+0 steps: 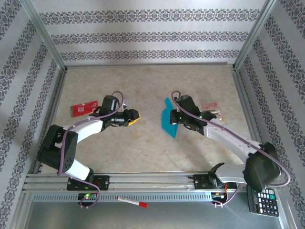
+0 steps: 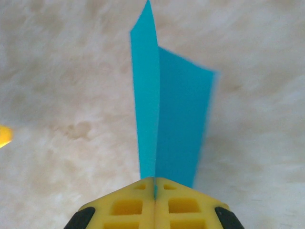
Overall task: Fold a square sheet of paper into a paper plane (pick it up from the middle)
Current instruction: Turn over the paper at the center of the table.
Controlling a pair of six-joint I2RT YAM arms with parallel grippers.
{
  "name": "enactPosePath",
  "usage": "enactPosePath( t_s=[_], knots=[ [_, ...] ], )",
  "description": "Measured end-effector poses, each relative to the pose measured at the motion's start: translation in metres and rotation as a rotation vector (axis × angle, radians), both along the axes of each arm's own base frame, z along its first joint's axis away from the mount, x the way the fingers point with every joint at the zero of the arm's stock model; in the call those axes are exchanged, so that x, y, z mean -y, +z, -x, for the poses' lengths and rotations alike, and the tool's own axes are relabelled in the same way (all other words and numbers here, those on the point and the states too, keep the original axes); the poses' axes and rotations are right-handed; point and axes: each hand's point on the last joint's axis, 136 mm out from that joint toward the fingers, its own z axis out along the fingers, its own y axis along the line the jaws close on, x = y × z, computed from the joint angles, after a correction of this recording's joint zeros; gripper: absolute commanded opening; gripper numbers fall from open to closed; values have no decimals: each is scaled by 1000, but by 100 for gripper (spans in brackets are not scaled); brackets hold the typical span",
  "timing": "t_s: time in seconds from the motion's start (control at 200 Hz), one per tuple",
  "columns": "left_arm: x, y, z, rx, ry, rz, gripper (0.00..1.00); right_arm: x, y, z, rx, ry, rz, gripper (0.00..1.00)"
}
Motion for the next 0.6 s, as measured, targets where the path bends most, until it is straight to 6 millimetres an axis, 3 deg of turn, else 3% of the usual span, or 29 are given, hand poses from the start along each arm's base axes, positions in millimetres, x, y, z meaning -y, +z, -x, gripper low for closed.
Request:
enactPosePath(
  t_s=[0.13, 0.255, 0.335, 0.46, 0.6],
  knots=[
    [-18, 0, -6, -3, 45, -16, 46, 31, 36, 2, 95, -74, 234, 0],
    [-37, -6, -9, -15, 91, -27, 46, 36, 37, 12, 110, -77, 461, 0],
    [-48, -9, -9, -25, 121, -30, 47, 31, 20, 16, 78, -57, 598, 0],
    [-62, -13, -10, -38, 160, -31, 47, 15, -26, 24, -14, -14, 775, 0],
    [-74, -17, -12, -48, 195, -32, 47, -11, -69, 37, -89, 35, 859, 0]
  ],
)
